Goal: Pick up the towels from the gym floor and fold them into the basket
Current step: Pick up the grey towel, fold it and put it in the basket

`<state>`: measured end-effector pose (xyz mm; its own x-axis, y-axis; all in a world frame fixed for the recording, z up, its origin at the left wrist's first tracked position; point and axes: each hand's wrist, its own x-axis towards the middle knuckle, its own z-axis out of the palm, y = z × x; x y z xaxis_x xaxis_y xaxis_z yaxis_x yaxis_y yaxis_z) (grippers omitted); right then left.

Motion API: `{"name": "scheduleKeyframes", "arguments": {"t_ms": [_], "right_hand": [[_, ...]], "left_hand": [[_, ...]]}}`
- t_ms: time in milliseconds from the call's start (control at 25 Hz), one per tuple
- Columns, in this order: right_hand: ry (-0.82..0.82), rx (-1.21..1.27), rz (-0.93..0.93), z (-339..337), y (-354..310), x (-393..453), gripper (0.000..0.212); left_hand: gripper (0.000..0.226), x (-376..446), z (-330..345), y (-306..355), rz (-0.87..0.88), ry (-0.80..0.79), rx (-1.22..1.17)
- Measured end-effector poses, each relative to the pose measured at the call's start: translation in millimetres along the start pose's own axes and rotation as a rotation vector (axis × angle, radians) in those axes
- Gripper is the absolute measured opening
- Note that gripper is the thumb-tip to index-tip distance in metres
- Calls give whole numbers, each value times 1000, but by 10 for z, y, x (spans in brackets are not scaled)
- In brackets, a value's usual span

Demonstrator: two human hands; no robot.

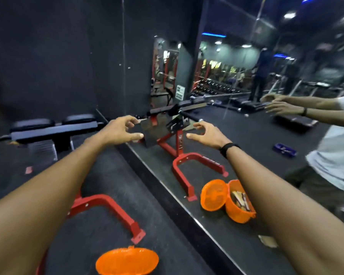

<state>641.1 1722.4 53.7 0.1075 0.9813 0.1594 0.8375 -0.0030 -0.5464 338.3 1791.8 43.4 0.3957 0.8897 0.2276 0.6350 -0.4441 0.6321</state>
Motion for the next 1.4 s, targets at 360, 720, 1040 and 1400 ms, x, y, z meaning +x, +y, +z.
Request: {"name": "scheduleKeyframes", "arguments": {"t_ms": [360,720,1040,1400], "right_hand": [[340,-100,321,-951,-32,-1340,67],[651,-215,789,-1449,-330,-4231,65],[925,-295,1252,-1542,-928,-7148,69],[1118,-412,1610,-1613,-1683,-9962,64]], "left_hand": [[57,288,143,1148,427,-234,-105],[58,-991,1099,2977,880,-591,-294],[61,-3112,1889,4598,1260,-926,-351],[58,-5677,2423,6099,1507,-1143,-466]]}}
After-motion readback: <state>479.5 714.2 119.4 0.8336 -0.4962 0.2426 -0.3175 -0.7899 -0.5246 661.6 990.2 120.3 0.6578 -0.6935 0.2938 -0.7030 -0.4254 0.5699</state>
